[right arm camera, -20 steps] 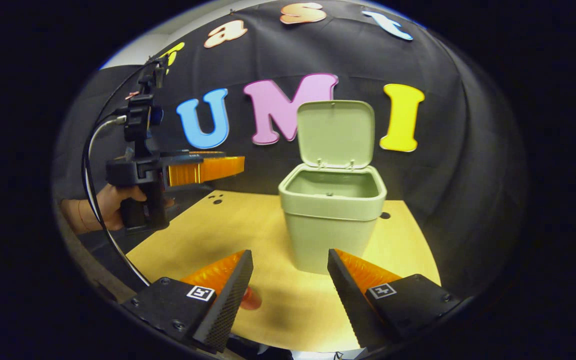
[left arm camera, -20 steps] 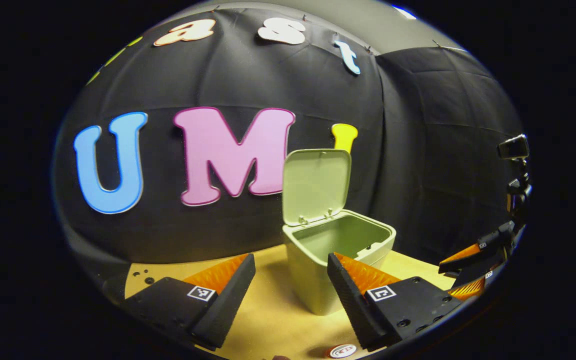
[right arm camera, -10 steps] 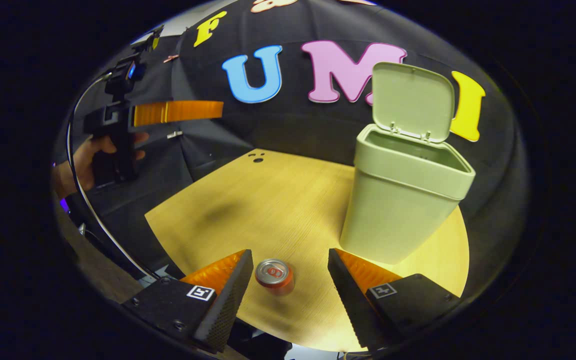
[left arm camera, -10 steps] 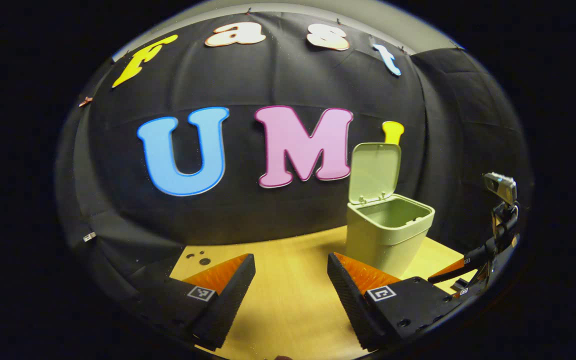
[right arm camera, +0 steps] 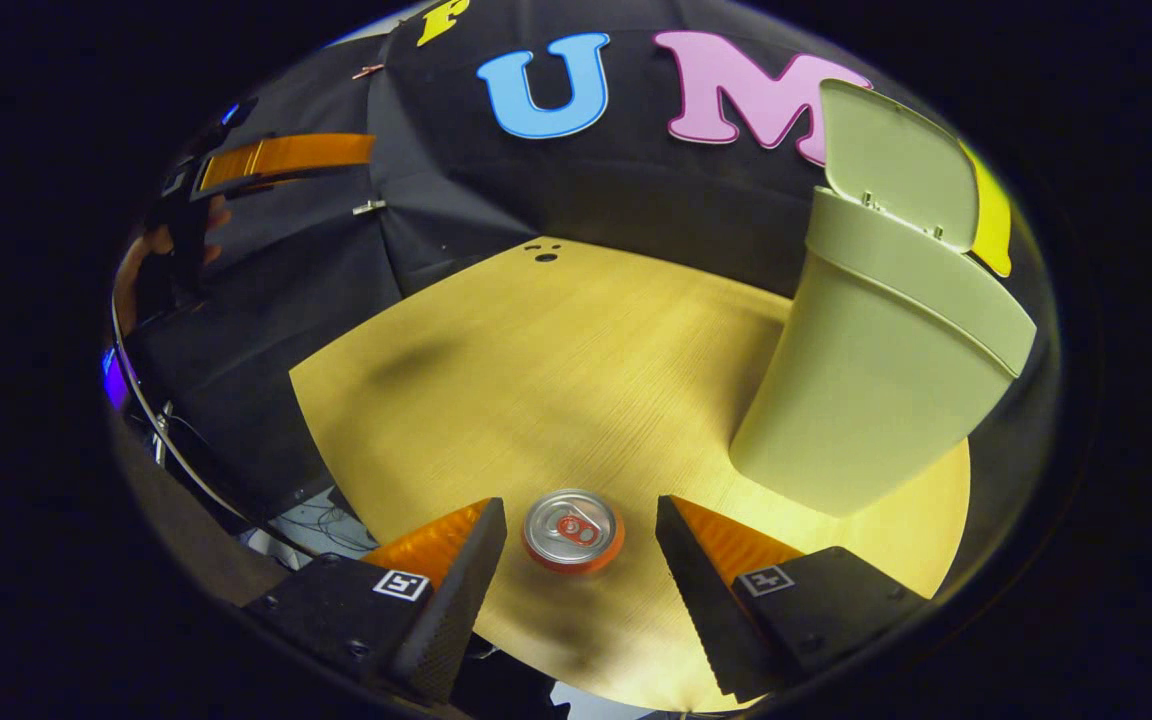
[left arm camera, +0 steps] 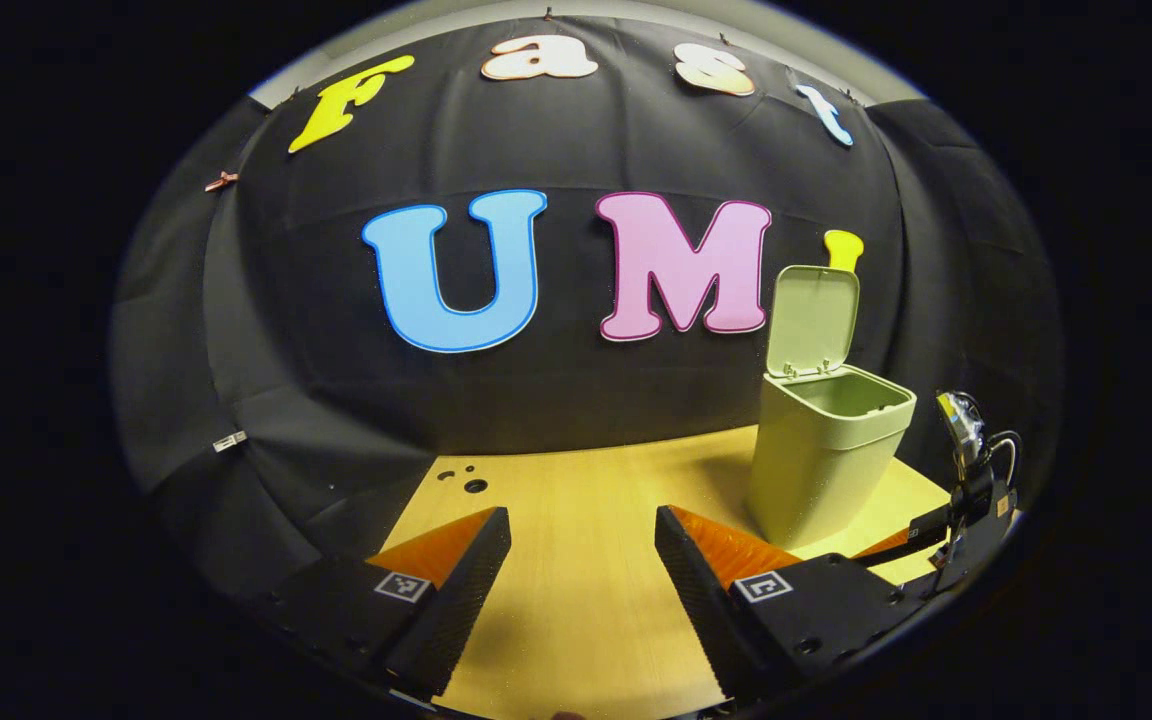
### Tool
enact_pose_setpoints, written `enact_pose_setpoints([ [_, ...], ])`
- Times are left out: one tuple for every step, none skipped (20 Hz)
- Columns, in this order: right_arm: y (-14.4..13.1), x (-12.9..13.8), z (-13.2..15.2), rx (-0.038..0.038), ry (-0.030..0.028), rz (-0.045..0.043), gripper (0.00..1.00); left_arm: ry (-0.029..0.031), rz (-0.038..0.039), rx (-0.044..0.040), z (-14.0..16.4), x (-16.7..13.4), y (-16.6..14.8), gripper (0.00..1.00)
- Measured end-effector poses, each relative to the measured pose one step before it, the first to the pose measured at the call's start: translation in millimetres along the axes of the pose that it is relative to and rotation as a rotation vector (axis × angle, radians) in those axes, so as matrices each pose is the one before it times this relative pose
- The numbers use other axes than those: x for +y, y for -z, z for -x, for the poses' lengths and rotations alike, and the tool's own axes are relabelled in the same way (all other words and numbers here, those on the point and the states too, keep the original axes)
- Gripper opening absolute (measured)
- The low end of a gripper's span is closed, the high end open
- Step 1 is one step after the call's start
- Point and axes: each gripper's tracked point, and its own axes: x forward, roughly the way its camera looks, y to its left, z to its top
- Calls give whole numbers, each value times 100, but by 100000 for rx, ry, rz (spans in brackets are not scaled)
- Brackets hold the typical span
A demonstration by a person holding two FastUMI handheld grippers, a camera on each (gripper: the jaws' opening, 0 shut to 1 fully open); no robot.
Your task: Press the lid of the desktop garbage bin to open it, pick up the crumpled paper on the desktop and throw it into the bin, then pick up the pop can on the desktop and drop it into the bin, and finally close the garbage bin lid.
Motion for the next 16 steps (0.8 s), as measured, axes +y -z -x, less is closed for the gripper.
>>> enact_pose_setpoints([
  [489, 41, -495, 1383, 123, 1037, 95, -609, -138, 129, 96, 304, 83, 94],
  [336, 16, -487, 1533, 38, 695, 96, -660, -25, 69, 18, 370, 48, 94],
  [356, 2, -469, 1559, 102, 390, 96, -536, 210, 86, 38, 345, 105, 94],
  [349, 56, -422, 1172, 66, 397, 96, -534, 364, 57, -27, 241, 25, 94],
  [237, -19, -180, 893, 83, 463, 96, -483, 390, 87, -44, 247, 13, 94],
  [347, -24, -210, 975, 11, 717, 95, -352, 349, 189, -2, 119, 167, 94],
  [325, -46, -421, 1399, 281, 800, 95, -191, 209, 245, -11, 53, 186, 95],
  [296, 85, -383, 1233, -80, 588, 95, -43, 14, 179, -86, 87, 94, 94],
  [139, 106, -349, 557, -116, 331, 96, -31, -115, 231, -38, 161, 136, 94],
  [145, -27, -213, 550, 286, 319, 95, -56, -194, 110, -123, 108, -34, 94],
  [283, -168, -220, 1532, 559, -64, 95, -135, -174, 172, -136, -154, 64, 94],
  [354, -51, -33, 2109, 111, -713, 95, -144, -50, 125, -100, 47, -43, 94],
  [-301, -120, -174, -1324, 1192, -2073, 83, -2, 97, -27, -37, 21, -15, 94],
  [-359, -120, 156, -829, -543, -1328, 82, 113, 145, -143, -94, -62, -83, 94],
  [-243, -127, 175, -414, -132, -1131, 82, 140, 30, -55, -117, -46, -11, 94],
  [-118, -81, 260, -23, -660, -1029, 82, 65, -50, -8, -43, -45, -96, 94],
])
